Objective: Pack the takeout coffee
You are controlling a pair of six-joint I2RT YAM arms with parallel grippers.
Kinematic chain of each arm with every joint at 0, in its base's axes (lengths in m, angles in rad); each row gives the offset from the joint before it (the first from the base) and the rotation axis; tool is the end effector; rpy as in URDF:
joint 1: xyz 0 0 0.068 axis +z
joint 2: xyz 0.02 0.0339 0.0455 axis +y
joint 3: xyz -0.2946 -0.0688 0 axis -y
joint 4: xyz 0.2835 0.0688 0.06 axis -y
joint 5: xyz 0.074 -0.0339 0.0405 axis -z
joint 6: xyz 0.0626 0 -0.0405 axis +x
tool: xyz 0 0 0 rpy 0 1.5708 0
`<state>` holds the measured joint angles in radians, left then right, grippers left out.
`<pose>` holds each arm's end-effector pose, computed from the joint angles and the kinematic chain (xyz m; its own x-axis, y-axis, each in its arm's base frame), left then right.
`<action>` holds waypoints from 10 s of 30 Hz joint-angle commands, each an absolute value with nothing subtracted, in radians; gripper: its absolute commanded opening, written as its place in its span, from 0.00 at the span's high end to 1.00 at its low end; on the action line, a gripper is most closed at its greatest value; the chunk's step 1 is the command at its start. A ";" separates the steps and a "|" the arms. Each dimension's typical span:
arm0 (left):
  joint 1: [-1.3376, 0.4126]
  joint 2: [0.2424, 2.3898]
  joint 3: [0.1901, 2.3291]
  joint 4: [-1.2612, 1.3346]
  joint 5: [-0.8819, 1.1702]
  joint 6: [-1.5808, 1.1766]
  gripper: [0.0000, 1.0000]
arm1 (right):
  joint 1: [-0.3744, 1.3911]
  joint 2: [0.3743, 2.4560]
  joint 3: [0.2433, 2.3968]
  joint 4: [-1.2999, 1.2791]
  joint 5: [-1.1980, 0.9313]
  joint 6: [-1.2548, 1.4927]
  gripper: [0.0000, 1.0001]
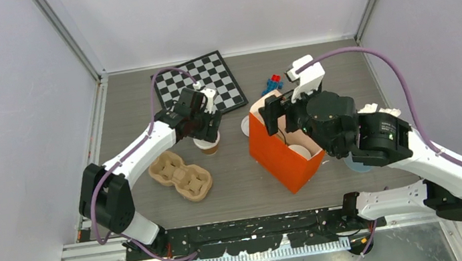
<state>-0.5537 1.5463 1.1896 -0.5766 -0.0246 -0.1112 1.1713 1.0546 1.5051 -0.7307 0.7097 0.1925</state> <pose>0.3246 -0.1989 0.2555 -0.7363 0.3247 -0.5937 0.4342 0.8996 -0.0464 0.1233 0.1872 0.5136 -0.1927 -0.0833 -0.9777 -0.4263 0.9046 0.0070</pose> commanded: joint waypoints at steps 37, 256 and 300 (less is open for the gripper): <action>-0.561 1.579 1.287 -0.541 0.113 -0.028 0.04 | 1.171 0.994 1.640 -1.461 0.919 1.111 0.14; -0.942 1.368 1.803 -1.137 0.316 0.206 0.46 | 0.941 1.122 1.452 -1.142 0.574 0.809 0.62; -1.025 1.384 1.916 -1.222 0.119 0.258 0.49 | 0.913 0.992 1.202 -0.637 0.484 0.460 1.00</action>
